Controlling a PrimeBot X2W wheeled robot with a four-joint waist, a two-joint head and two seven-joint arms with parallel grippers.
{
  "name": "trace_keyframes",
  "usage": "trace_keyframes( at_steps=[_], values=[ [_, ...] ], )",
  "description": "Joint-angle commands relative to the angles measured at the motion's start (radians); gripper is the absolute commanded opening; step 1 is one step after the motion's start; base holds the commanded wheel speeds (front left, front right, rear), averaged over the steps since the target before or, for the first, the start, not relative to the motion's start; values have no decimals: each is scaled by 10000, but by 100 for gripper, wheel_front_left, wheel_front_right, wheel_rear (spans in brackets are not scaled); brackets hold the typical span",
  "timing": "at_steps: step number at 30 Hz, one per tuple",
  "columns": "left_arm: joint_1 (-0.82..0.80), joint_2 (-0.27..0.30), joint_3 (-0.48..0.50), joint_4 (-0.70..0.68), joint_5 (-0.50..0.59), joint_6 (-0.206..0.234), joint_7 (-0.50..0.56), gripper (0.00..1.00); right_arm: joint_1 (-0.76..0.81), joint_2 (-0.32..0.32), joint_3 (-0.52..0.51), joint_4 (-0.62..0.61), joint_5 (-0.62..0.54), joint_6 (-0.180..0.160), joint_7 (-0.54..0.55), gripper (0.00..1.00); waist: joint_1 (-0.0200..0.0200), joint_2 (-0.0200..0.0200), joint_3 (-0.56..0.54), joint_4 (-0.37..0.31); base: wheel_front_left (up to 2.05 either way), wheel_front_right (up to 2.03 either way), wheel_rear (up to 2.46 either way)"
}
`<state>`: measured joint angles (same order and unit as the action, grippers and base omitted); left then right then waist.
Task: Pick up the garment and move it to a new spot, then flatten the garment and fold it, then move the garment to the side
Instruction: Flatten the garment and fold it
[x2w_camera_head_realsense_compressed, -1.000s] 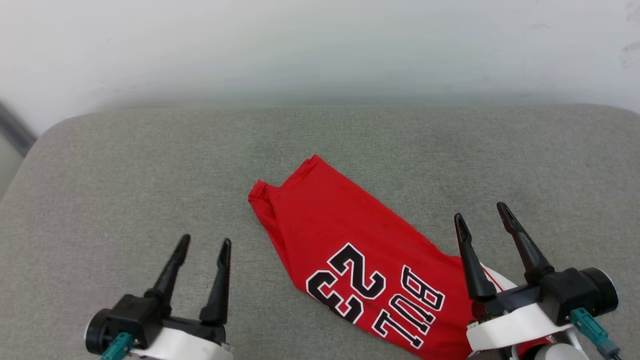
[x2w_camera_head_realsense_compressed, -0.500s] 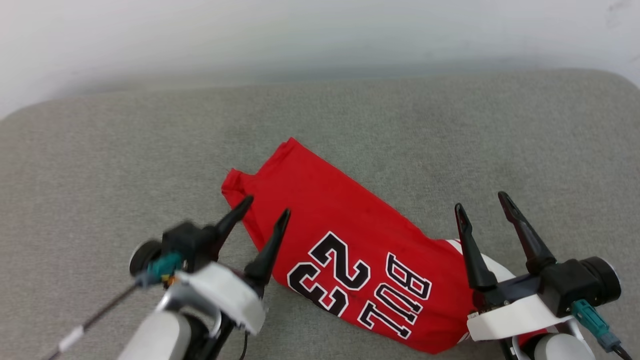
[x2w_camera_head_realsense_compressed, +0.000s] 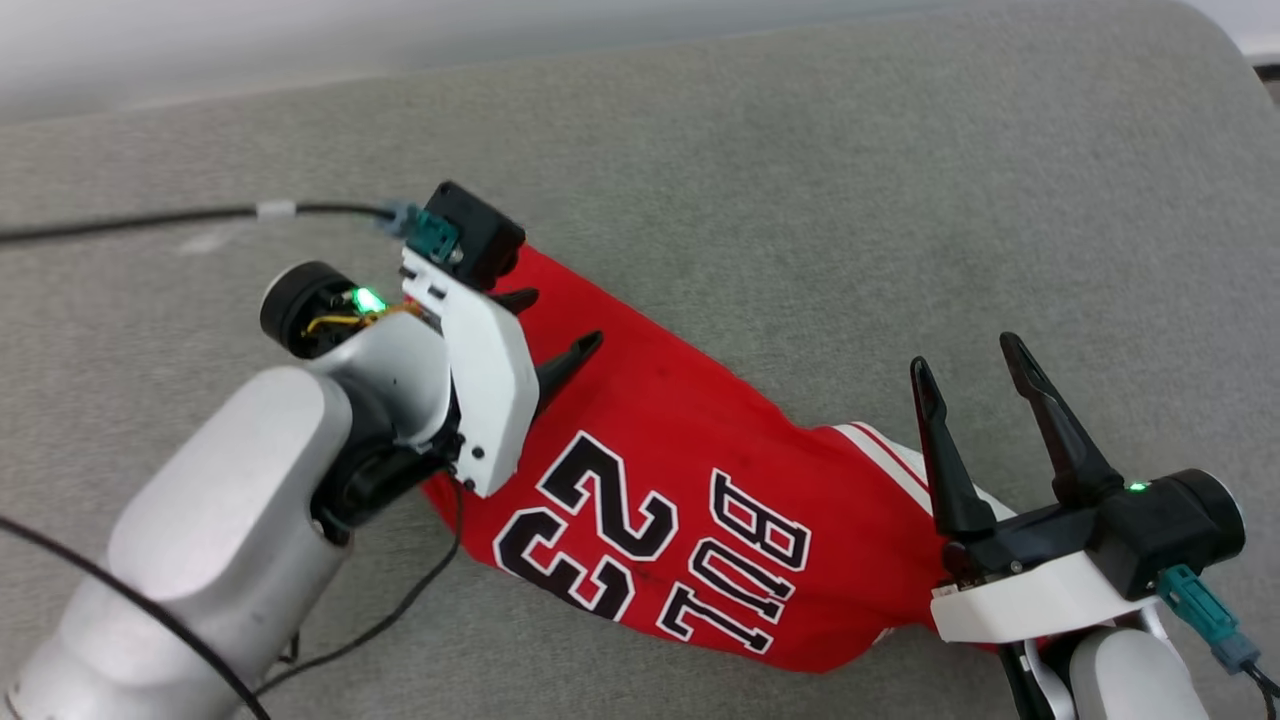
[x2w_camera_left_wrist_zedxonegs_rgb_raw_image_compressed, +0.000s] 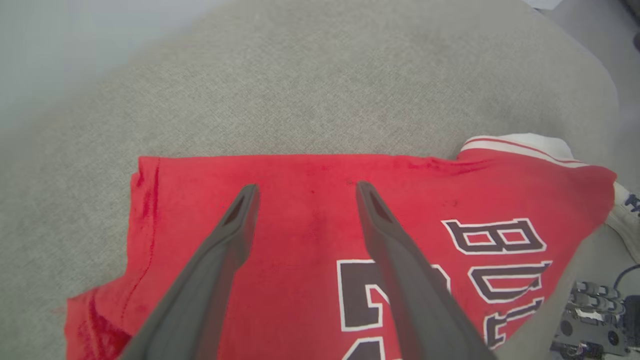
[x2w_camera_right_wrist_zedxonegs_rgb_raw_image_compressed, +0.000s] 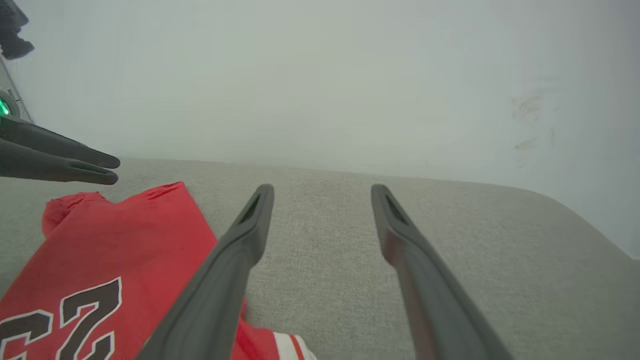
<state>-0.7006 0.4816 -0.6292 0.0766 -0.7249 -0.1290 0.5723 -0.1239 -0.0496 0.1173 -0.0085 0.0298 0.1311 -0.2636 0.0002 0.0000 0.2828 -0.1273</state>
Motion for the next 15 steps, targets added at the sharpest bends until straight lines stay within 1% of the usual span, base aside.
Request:
trace_keyframes(
  at_steps=[1, 3, 7, 12, 15],
  values=[
    [-349, 97, -202, 156, -273, -3, 370, 100, -213, -11, 35, -56, 108, -7, -16, 100, -2, 0, 368, -364, 0, 0, 0],
    [-784, 235, -451, 457, -663, -3, 874, 100, -275, -11, 91, -80, 176, -7, -16, 100, -2, 0, 550, -531, 0, 0, 0],
    [-1545, 500, -1038, 1142, -977, -5, 1808, 100, -442, -11, 194, -130, 285, -7, -16, 100, -2, 0, 908, -838, 0, 0, 0],
    [-2100, 618, -1557, 1953, -1057, -4, 2321, 100, -551, -11, 292, -170, 478, -7, -16, 100, -2, 0, 1233, -1195, 0, 0, 0],
    [-2305, 700, -2006, 2362, -845, -5, 2485, 100, -574, -11, 354, -205, 595, -7, -16, 100, -2, 0, 1374, -1375, 0, 0, 0]
  ],
)
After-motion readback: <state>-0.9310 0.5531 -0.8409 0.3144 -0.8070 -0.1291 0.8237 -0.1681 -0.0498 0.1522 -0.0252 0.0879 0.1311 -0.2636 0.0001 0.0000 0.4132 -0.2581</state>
